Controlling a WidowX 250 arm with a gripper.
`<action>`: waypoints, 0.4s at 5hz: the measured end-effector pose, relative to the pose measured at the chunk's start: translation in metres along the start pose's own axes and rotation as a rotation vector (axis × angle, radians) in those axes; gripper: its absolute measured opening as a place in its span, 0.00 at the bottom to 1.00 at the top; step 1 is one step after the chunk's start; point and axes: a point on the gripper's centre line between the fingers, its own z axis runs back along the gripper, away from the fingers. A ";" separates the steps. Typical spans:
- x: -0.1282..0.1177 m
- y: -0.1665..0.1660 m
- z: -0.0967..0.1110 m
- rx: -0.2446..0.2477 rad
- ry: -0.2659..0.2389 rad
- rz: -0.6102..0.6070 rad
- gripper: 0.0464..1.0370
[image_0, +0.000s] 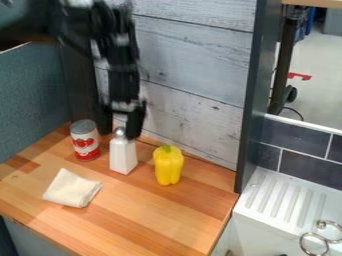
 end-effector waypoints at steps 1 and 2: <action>-0.020 -0.005 0.022 0.021 -0.083 0.023 0.97; -0.042 -0.010 0.032 0.031 -0.133 0.032 0.97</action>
